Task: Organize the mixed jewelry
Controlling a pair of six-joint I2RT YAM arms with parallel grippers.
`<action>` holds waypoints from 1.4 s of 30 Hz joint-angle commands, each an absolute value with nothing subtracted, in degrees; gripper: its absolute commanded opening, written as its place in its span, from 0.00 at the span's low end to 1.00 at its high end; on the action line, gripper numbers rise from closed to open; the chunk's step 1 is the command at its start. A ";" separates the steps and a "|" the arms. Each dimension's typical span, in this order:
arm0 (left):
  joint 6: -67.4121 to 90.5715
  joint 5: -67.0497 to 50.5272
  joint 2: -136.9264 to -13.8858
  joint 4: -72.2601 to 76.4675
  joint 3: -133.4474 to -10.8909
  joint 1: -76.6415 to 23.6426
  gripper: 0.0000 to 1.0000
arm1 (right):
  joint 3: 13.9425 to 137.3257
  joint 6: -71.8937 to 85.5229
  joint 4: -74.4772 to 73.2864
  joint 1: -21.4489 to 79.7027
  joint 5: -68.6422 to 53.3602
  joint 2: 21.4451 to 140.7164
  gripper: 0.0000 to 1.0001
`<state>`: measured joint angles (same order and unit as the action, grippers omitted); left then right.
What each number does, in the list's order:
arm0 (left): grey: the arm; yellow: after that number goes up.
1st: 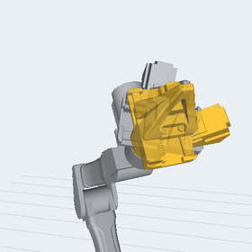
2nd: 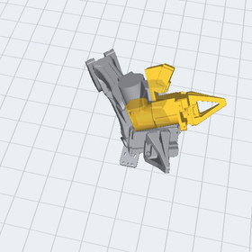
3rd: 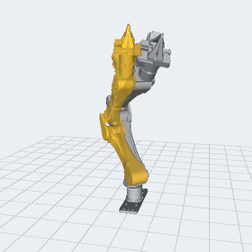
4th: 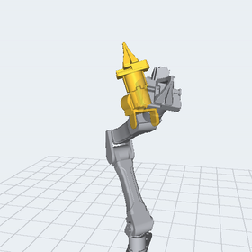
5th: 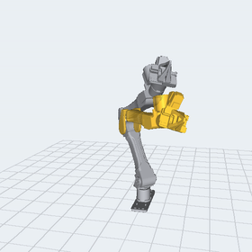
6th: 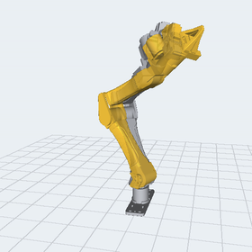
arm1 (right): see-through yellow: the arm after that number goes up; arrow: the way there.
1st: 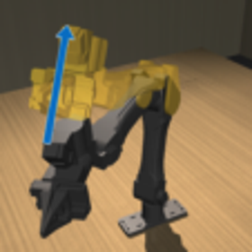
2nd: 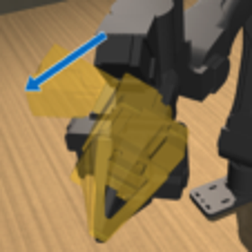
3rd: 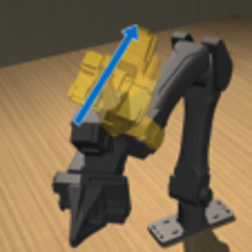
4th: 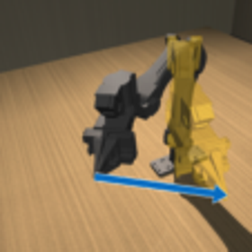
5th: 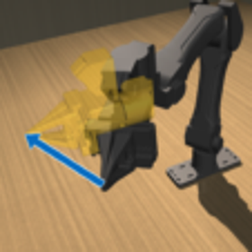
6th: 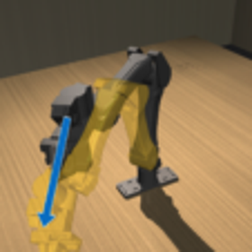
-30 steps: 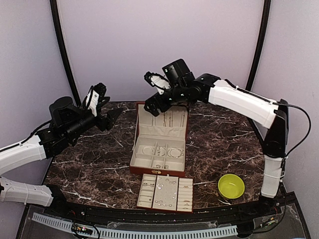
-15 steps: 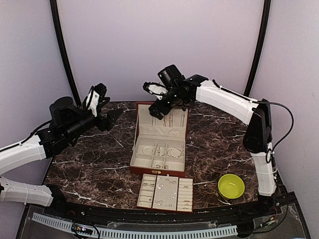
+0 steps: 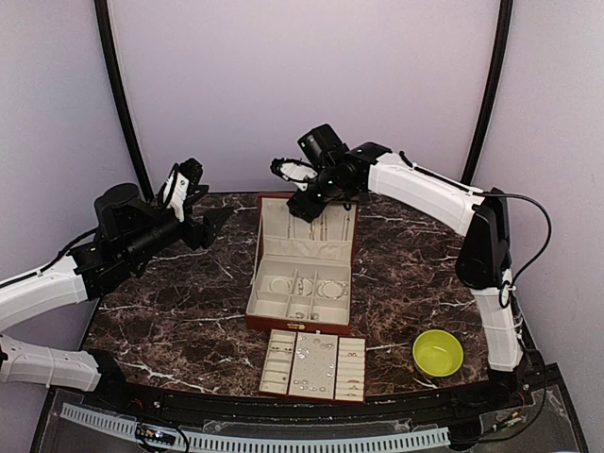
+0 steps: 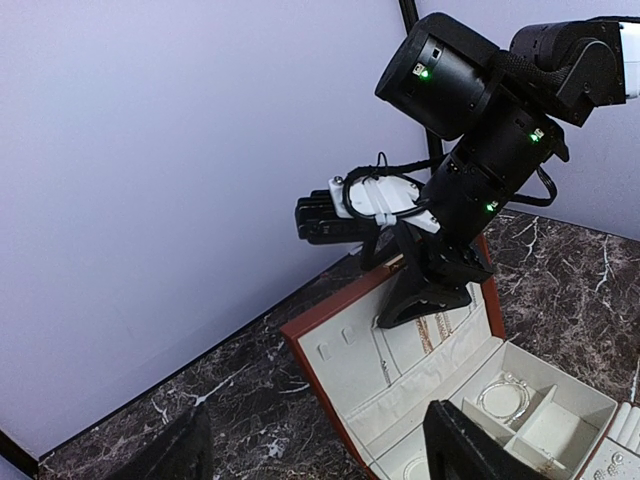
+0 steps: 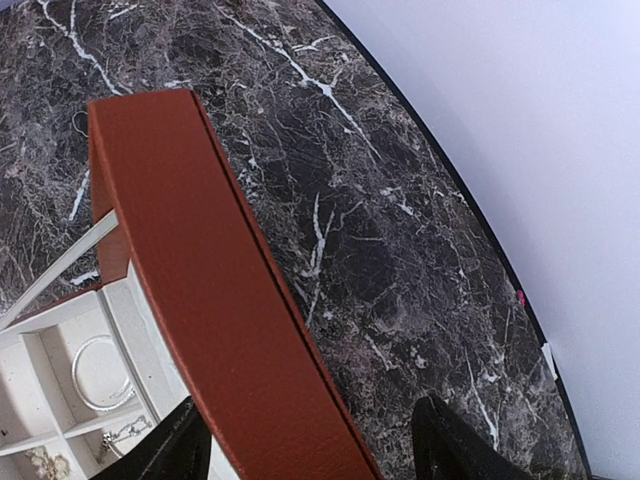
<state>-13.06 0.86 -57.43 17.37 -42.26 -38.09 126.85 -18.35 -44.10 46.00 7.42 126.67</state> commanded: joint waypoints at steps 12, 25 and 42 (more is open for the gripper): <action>-13.18 0.12 -57.22 17.67 -43.75 -37.88 0.75 | 127.99 -16.98 -40.29 45.62 8.30 128.26 0.60; -13.18 0.16 -57.13 17.75 -43.69 -37.86 0.75 | 128.30 -15.60 -39.72 45.68 9.99 129.58 0.52; -13.14 0.18 -57.07 17.93 -43.59 -37.83 0.75 | 127.09 -14.06 -38.44 45.74 10.66 128.94 0.51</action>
